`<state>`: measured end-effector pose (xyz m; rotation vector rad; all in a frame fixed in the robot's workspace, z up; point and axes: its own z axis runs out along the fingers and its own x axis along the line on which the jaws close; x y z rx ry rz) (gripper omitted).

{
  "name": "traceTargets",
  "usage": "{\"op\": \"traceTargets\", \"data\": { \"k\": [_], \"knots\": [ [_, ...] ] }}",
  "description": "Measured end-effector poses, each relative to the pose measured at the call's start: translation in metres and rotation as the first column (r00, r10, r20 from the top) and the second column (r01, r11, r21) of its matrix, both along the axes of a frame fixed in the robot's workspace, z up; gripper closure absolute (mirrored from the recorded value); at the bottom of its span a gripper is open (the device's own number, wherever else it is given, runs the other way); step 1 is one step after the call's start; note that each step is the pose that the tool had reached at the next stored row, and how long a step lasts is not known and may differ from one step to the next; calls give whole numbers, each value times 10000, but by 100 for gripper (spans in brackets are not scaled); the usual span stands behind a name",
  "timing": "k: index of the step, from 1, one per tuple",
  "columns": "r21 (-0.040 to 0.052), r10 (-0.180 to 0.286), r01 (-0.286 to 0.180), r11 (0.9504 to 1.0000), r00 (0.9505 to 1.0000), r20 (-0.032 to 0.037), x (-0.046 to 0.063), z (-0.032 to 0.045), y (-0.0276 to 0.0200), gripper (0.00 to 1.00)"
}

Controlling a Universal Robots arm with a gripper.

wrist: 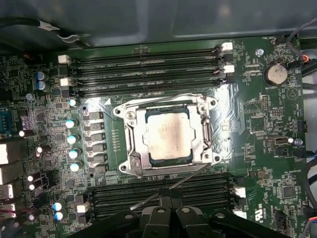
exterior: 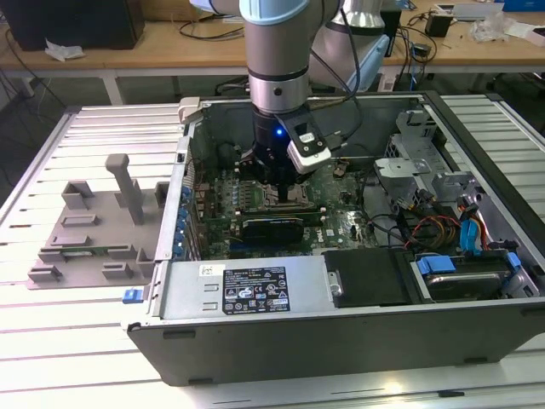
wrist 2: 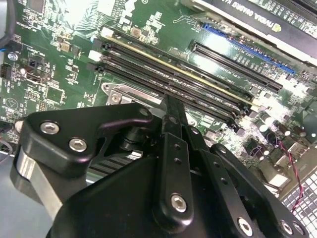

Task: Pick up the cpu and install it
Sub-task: 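Install the second cpu locking lever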

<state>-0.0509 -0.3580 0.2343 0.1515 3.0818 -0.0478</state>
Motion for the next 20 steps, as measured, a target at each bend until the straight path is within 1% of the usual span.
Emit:
{"op": "traceTargets", "data": {
  "k": [5, 6, 11, 14, 17, 20],
  "knots": [
    [7, 2, -2, 10000, 10000, 49, -52, -43, 0, 89],
    [13, 2, -2, 10000, 10000, 57, -64, -62, 0, 89],
    [51, 2, -2, 10000, 10000, 65, -91, -119, -1, 89],
    [70, 2, -2, 10000, 10000, 70, -103, -139, -1, 89],
    [69, 2, -3, 10000, 10000, 75, -119, -161, -1, 89],
    [75, 2, -3, 10000, 10000, 100, -139, -183, -1, 89]
  ]
}}
